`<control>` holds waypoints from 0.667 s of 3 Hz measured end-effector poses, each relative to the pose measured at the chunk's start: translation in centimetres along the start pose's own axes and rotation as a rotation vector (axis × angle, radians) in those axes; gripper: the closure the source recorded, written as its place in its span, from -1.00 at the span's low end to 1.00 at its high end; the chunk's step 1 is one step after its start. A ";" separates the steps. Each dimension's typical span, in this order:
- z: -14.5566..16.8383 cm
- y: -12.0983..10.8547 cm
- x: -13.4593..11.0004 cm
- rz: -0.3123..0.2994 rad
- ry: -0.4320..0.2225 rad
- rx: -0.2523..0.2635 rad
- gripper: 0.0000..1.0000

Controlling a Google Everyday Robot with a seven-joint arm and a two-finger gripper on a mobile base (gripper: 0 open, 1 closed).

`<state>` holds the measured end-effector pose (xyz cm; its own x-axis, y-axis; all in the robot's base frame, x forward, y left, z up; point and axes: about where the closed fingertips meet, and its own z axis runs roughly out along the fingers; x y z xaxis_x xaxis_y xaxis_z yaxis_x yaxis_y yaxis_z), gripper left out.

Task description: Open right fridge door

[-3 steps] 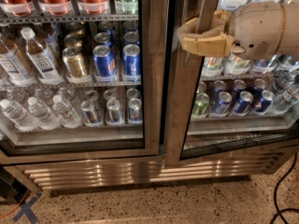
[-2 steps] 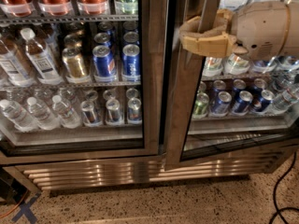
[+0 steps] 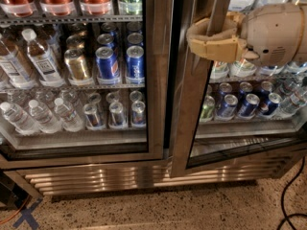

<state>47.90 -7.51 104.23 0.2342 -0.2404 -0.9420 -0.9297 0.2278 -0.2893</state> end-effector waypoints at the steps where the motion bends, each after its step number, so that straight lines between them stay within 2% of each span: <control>1: -0.4 -0.1 0.1 0.000 0.000 0.000 1.00; 2: -0.6 0.7 -0.3 0.010 0.013 0.017 1.00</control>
Offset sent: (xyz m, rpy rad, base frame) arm -0.1607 0.0319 0.0369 -0.0768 0.1328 -0.3587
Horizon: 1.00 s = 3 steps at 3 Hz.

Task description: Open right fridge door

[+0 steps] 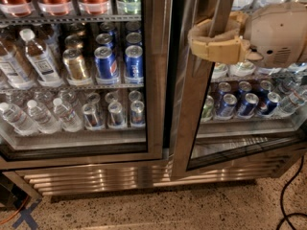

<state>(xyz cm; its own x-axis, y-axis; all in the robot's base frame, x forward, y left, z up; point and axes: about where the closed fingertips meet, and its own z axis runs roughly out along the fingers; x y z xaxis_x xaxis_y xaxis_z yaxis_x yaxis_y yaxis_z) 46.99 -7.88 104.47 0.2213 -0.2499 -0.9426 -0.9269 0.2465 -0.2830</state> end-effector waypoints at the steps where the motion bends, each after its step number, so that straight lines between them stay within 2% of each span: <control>1: -0.3 -0.1 0.1 0.000 0.000 0.000 1.00; 3: -0.9 0.6 -0.3 0.009 0.014 0.017 1.00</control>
Offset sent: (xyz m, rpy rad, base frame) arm -0.1785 0.0351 0.0454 -0.1156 0.1461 -0.4020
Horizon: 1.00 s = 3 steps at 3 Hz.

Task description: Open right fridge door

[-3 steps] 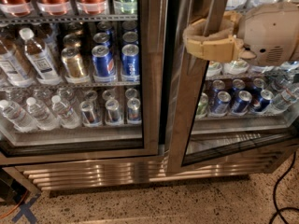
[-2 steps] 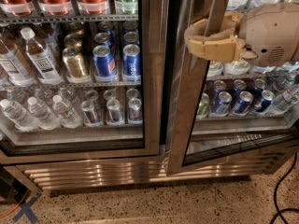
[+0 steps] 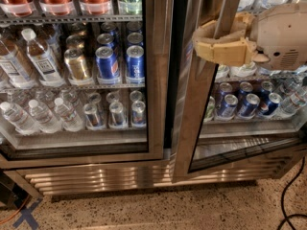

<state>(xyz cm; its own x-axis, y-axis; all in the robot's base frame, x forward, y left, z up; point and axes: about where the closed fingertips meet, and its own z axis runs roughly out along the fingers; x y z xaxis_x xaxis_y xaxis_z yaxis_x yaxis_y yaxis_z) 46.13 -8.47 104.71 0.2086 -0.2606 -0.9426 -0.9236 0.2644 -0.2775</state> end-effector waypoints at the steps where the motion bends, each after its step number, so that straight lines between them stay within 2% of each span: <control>1: -0.3 0.5 -0.5 0.007 0.010 0.005 1.00; 3: -0.8 1.0 -0.8 0.013 0.017 0.018 1.00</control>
Offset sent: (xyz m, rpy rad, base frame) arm -0.1770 0.0021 0.0666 -0.1203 0.0886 -0.3073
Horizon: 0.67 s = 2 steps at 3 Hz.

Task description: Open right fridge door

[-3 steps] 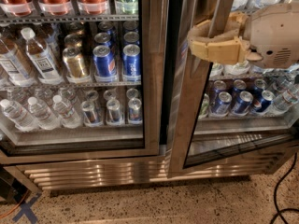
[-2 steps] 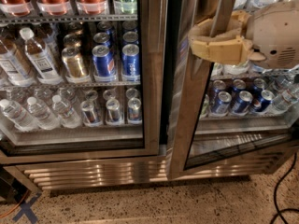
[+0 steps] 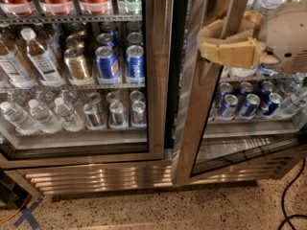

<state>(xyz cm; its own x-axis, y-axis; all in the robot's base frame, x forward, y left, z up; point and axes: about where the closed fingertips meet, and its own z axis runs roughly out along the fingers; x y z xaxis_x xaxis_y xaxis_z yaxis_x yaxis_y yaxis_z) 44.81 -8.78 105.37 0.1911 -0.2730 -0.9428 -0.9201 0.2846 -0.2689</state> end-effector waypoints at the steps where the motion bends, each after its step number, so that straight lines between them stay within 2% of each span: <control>1: -0.2 -0.1 0.1 0.000 0.000 0.000 1.00; 2: -0.6 0.7 -0.4 0.007 0.012 0.017 1.00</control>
Offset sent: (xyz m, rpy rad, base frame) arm -0.3036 0.0321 0.1003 -0.1664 0.1568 -0.6017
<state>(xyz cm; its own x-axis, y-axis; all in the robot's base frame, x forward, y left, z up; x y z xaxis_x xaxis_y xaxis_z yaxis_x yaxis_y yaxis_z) 43.92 -9.02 105.67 0.1805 -0.2824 -0.9422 -0.9155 0.3019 -0.2659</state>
